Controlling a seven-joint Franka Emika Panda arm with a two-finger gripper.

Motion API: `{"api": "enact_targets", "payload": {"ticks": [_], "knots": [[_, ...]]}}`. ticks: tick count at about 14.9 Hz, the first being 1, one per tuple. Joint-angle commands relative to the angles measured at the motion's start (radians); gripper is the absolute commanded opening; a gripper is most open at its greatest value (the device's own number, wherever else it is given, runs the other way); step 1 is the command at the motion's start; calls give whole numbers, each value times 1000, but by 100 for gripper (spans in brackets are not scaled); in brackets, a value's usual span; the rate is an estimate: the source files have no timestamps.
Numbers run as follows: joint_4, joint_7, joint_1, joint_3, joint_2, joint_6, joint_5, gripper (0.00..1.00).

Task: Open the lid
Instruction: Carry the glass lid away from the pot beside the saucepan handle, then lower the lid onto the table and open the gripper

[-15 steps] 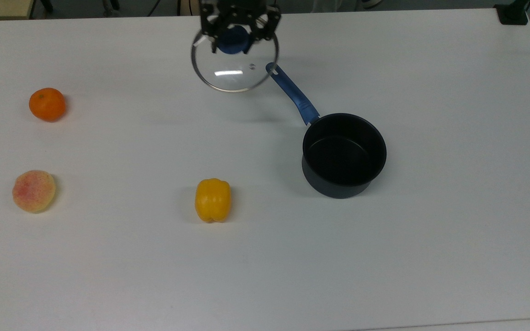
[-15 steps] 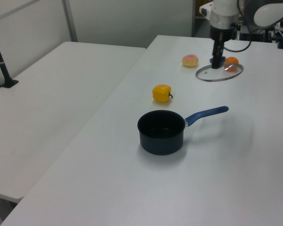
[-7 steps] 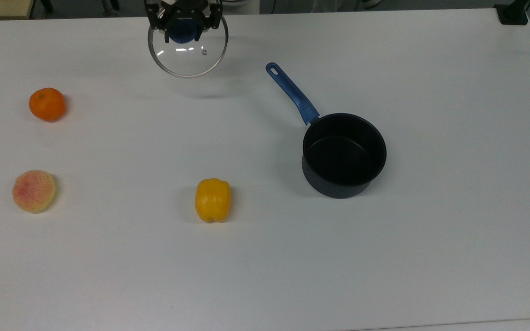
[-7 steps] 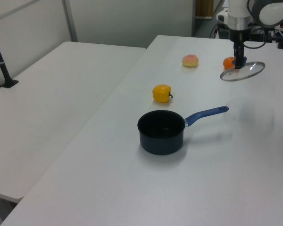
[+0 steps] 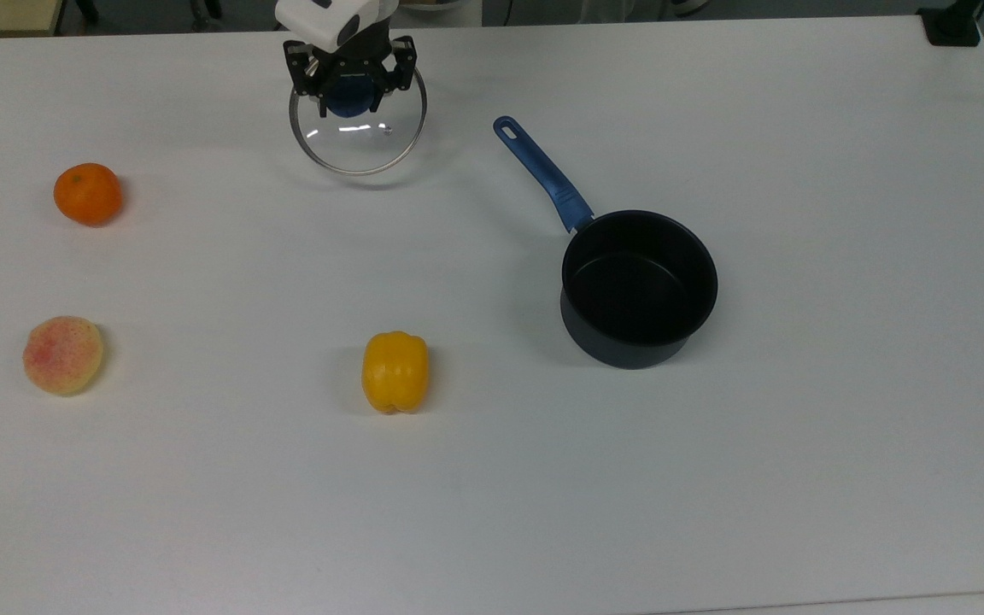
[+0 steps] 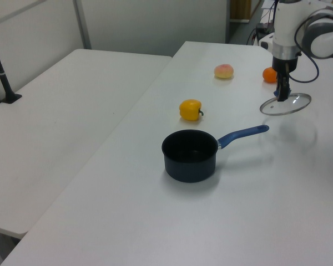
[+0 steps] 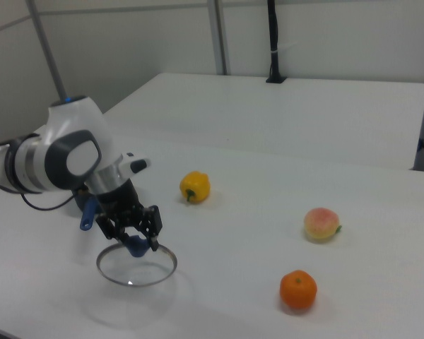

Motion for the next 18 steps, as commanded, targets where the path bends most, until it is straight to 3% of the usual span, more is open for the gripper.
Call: {"api": "enact_targets", "payload": {"ticks": [1,4,8,9,11,16,18], "knots": [[-49,-22,-28,-3,20,95,-34,22],[-49,-9,-41,-3,77,141,-97,22],[-44,-8,-58,-3,126,196,-100,29],[-41,-5,-61,-3,123,186,-98,43],[-38,0,-63,-3,115,178,-95,60],[0,1,-58,-2,112,69,-83,95],[5,1,-57,0,105,60,-83,100]]}}
